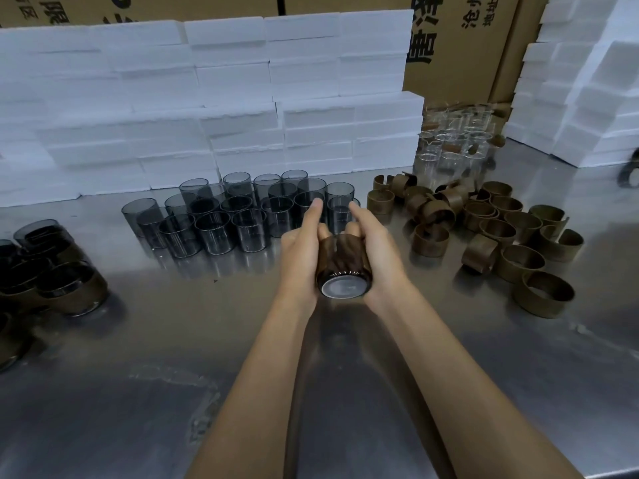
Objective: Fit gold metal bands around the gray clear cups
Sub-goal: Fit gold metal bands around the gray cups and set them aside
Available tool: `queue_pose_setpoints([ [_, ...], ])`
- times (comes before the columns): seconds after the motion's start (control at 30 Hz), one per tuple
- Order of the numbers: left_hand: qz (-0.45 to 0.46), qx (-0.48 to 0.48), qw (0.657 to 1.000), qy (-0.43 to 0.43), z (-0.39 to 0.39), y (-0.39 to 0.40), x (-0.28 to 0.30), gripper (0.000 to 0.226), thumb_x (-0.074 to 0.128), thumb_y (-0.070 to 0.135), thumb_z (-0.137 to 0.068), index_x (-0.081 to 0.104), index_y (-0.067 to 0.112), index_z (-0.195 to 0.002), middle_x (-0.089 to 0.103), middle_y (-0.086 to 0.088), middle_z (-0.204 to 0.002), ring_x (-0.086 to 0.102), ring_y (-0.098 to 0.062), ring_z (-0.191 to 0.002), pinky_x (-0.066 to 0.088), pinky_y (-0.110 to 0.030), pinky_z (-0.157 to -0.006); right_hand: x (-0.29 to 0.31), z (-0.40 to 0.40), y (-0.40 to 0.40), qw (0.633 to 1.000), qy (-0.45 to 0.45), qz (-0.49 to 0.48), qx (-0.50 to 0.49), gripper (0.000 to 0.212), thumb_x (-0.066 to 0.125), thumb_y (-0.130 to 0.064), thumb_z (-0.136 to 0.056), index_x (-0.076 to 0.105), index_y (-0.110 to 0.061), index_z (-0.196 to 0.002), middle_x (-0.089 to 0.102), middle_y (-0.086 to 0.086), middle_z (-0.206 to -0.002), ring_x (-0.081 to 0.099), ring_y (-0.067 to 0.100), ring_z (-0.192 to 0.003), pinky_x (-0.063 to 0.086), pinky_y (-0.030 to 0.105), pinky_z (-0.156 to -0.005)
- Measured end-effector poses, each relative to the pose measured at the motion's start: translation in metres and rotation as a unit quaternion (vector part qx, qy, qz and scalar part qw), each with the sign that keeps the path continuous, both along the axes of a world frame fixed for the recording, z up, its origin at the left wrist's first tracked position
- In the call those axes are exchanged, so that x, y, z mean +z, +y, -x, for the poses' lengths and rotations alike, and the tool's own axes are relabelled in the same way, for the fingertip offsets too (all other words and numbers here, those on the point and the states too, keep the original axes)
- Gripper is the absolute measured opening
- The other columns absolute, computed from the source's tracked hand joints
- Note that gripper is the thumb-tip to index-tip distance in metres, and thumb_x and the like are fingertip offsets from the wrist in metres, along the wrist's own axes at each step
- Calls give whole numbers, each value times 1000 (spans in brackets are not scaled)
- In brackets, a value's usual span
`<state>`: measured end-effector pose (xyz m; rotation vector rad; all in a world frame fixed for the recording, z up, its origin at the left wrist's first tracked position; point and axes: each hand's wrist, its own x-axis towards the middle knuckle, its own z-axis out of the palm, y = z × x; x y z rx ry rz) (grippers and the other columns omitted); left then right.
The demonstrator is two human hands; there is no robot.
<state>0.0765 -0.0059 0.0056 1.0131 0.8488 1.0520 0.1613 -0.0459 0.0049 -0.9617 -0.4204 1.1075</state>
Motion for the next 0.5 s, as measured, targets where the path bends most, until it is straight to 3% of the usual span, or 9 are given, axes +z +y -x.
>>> queue_pose_setpoints([
  [0.1,-22,-4,1000,-8,0,-2,0,64,67,53,-89,40,25,-38,34,9,-43,36,-10,-41,34,-28,-52,-1,1,-1,999,-41,-6,-4,59,67,-42,-90,44,-24,-39,32,-9,-47,36,9,-43,33,30,-56],
  [0.27,-27,-9,1000,-7,0,-4,0,65,67,45,-94,39,25,-39,32,8,-43,35,-9,-40,35,-21,-45,-1,0,-2,999,-44,-17,5,57,66,-40,-89,41,-25,-40,31,-9,-47,33,10,-43,28,31,-54],
  [0.5,-34,10,999,-2,0,-5,2,70,61,50,-97,35,24,-37,29,8,-42,32,-11,-41,32,-28,-51,1,2,-3,997,-72,-33,11,58,64,-29,-95,38,-26,-43,29,-8,-47,30,8,-41,29,25,-47],
])
